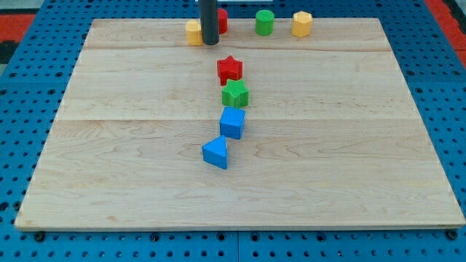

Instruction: Slide the red star towards the red circle

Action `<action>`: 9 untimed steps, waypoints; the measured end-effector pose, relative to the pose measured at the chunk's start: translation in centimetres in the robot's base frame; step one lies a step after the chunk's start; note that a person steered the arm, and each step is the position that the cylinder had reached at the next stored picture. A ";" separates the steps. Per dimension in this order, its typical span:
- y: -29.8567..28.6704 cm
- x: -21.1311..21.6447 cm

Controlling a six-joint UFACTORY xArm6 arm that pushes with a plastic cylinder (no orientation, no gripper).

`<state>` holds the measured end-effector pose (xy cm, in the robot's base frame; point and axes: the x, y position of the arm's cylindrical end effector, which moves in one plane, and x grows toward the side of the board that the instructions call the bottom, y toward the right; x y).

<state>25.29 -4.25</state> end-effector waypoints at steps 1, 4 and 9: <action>-1.7 -0.9; -7.8 2.6; 9.6 9.6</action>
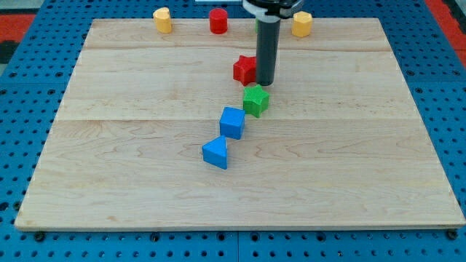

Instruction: Slide the red star towards the red circle

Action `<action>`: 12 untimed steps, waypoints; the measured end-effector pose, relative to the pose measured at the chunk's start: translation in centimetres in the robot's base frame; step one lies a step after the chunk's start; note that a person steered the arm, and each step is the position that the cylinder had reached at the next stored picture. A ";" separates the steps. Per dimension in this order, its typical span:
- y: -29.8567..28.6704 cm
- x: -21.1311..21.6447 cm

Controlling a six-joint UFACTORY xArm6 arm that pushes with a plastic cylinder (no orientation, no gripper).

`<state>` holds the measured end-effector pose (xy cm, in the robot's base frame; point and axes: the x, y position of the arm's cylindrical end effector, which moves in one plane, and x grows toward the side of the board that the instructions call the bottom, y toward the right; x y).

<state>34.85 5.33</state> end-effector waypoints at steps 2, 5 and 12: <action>-4.1 1.2; -9.3 -3.8; -6.2 -7.0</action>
